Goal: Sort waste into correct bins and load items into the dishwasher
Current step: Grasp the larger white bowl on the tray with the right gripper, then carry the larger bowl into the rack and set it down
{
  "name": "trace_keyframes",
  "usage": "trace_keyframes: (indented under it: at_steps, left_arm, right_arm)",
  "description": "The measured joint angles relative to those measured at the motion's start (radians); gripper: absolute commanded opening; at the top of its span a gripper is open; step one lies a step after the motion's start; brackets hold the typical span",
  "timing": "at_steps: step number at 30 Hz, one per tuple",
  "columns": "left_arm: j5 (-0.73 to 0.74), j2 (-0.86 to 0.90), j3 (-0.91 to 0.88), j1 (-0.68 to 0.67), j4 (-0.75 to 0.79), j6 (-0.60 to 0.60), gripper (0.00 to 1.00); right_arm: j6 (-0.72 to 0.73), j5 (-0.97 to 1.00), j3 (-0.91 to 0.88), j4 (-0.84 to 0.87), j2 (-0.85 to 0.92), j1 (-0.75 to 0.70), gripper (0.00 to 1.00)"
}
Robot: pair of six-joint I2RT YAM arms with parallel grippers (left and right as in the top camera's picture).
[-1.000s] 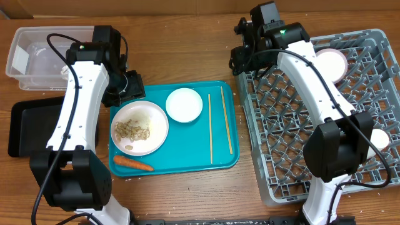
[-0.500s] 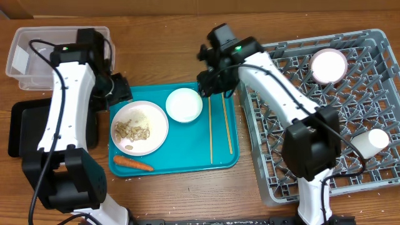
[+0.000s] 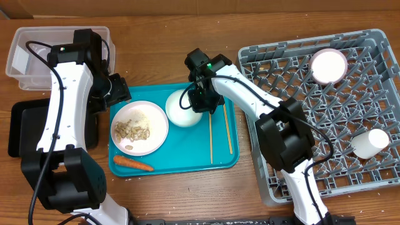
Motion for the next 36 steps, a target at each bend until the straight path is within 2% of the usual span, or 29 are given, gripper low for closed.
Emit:
trace_keyframes:
  at_steps: [6, 11, 15, 21, 25, 29, 33, 36]
  left_arm:
    - [0.000, 0.000, 0.000, 0.000, -0.006, 0.000, 0.69]
    - [0.000, 0.000, 0.000, 0.000, -0.007, 0.000, 0.69]
    - [0.000, 0.000, 0.000, 0.000, -0.005, 0.000, 0.69]
    - [0.000, 0.000, 0.000, 0.000, 0.005, 0.000, 0.69]
    - [0.000, 0.000, 0.000, 0.000, 0.007, 0.000, 0.69]
    - [0.000, 0.000, 0.000, 0.000, 0.009, 0.000, 0.69]
    - [0.000, 0.000, 0.000, 0.000, 0.009, 0.000, 0.69]
    - [0.000, 0.000, 0.000, 0.000, 0.009, 0.000, 0.69]
  right_arm:
    - [0.013, 0.006, 0.005, -0.017, 0.000, -0.005, 0.04]
    - [0.031, 0.098, 0.103, -0.127, -0.008, -0.038, 0.04]
    - [0.048, 0.273, 0.205, -0.201, -0.086, -0.100, 0.04]
    - [0.070, 0.599, 0.261, -0.275, -0.309, -0.220, 0.04]
    - [0.160, 0.801, 0.268, -0.386, -0.352, -0.290, 0.04]
    - [0.335, 0.960, 0.241, -0.542, -0.335, -0.356, 0.04]
    - [0.438, 1.027, 0.235, -0.556, -0.330, -0.408, 0.04]
    - [0.468, 1.067, 0.235, -0.493, -0.330, -0.424, 0.04]
